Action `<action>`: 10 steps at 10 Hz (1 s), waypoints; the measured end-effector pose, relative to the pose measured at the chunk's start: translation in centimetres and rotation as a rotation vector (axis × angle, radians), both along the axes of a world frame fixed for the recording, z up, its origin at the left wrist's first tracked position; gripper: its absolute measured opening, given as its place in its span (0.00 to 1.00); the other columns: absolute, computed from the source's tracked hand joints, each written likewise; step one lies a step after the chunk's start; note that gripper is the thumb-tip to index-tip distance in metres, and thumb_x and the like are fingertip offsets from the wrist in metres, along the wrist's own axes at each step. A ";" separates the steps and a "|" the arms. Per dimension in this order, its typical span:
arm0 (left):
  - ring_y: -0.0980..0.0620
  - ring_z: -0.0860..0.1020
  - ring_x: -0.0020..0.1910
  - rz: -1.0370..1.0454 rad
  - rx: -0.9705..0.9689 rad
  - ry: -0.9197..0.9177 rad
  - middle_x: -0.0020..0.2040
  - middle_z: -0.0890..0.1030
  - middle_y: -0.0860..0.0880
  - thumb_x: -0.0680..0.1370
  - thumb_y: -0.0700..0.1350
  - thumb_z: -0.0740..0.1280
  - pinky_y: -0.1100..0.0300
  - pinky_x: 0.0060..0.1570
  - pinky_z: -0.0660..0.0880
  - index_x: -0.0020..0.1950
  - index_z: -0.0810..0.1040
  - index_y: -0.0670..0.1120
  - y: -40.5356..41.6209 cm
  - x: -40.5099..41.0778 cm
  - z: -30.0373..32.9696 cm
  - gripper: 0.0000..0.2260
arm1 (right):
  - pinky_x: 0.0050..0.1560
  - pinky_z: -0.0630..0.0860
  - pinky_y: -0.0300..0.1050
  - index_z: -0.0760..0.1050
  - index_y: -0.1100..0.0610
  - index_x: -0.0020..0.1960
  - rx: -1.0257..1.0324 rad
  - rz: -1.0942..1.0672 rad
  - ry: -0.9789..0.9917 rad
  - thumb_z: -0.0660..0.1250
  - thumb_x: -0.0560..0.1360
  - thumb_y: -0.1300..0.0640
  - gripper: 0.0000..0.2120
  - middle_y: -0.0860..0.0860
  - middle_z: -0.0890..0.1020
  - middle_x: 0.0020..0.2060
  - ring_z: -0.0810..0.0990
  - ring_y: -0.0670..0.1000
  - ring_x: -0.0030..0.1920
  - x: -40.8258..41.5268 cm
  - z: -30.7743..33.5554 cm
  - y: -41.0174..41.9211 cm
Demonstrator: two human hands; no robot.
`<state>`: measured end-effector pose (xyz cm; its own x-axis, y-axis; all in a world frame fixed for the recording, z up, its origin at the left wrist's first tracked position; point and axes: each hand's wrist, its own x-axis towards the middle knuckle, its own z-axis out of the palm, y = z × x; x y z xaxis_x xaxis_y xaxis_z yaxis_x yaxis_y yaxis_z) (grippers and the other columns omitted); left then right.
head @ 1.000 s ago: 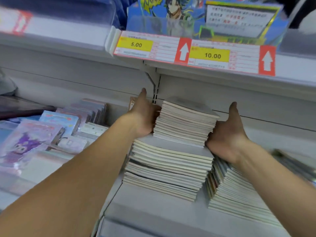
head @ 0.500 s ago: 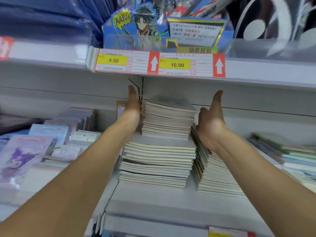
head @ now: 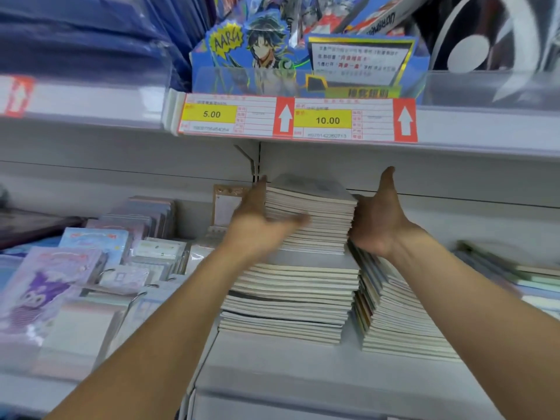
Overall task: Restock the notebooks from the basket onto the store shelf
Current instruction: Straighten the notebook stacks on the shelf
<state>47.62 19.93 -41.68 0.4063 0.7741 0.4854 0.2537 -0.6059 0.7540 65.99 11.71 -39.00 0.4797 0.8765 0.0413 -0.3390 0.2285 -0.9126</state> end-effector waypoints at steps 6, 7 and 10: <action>0.45 0.74 0.41 0.334 0.139 -0.248 0.48 0.80 0.42 0.84 0.53 0.50 0.60 0.30 0.57 0.71 0.66 0.50 -0.2 5.0 -1.8 0.17 | 0.60 0.78 0.54 0.73 0.45 0.70 -0.021 -0.088 -0.139 0.42 0.69 0.19 0.44 0.52 0.84 0.57 0.84 0.55 0.56 -0.1 -1.9 2.0; 0.39 0.76 0.58 0.375 0.197 -0.194 0.62 0.77 0.41 0.84 0.55 0.49 0.57 0.47 0.70 0.75 0.63 0.47 -1.2 4.5 -1.5 0.22 | 0.68 0.71 0.53 0.72 0.49 0.71 -0.069 -0.029 -0.178 0.40 0.71 0.21 0.45 0.58 0.80 0.63 0.78 0.57 0.64 0.7 -1.1 0.8; 0.48 0.37 0.78 0.218 0.939 0.518 0.81 0.43 0.51 0.79 0.65 0.45 0.44 0.75 0.38 0.80 0.45 0.52 -3.2 8.4 -1.1 0.33 | 0.71 0.60 0.57 0.51 0.49 0.80 -0.027 -0.029 -0.128 0.42 0.73 0.27 0.43 0.57 0.57 0.79 0.59 0.60 0.77 3.4 -1.5 2.3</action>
<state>56.06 16.76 -42.79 0.6303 0.2652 0.7297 0.5786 -0.7872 -0.2137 69.43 14.01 -40.49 0.4969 0.8641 0.0805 -0.2126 0.2112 -0.9540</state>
